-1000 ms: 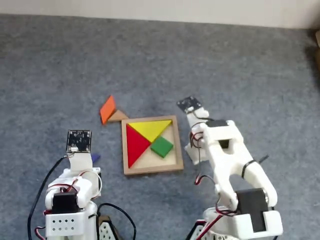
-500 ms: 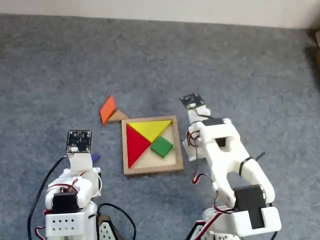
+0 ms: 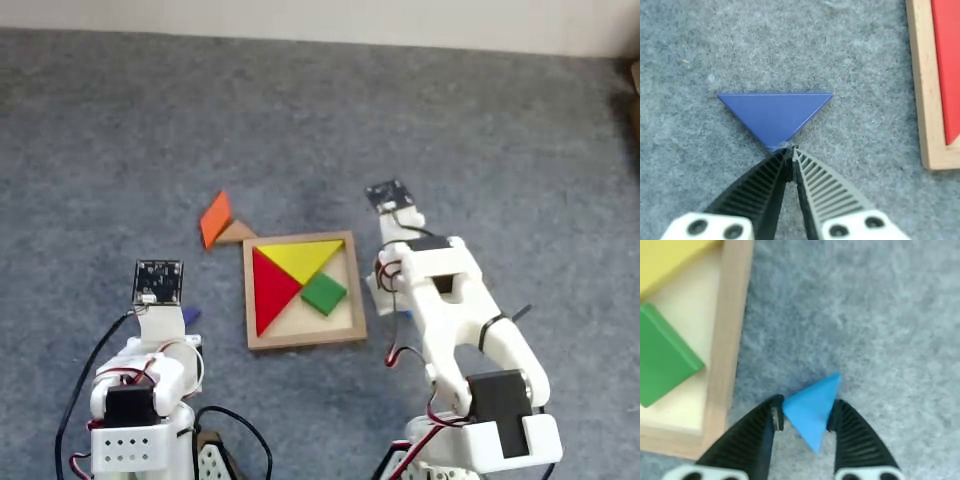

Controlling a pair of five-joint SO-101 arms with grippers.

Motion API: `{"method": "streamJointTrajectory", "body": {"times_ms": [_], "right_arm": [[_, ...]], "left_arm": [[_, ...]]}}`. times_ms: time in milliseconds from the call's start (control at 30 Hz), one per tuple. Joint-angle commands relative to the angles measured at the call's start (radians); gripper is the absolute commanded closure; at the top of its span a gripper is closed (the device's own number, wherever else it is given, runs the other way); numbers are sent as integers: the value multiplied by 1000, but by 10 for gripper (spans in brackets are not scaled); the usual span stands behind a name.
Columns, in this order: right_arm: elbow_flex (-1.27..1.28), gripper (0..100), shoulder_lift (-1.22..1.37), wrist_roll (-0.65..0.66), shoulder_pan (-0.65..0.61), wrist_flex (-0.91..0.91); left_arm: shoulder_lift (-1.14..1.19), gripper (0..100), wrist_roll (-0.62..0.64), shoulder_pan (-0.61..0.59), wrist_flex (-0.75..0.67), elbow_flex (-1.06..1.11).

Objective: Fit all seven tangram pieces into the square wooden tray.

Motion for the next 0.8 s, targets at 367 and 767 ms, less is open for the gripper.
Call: {"method": "streamJointTrajectory", "body": {"times_ms": [367,767], "right_arm": [[-99,947,-252,-5,-191,104],[-437,946,70,-68,-245,191]], "left_arm": [[-35,994,-8,-12,5,21],[-35,994,-8,-12,5,21]]}}
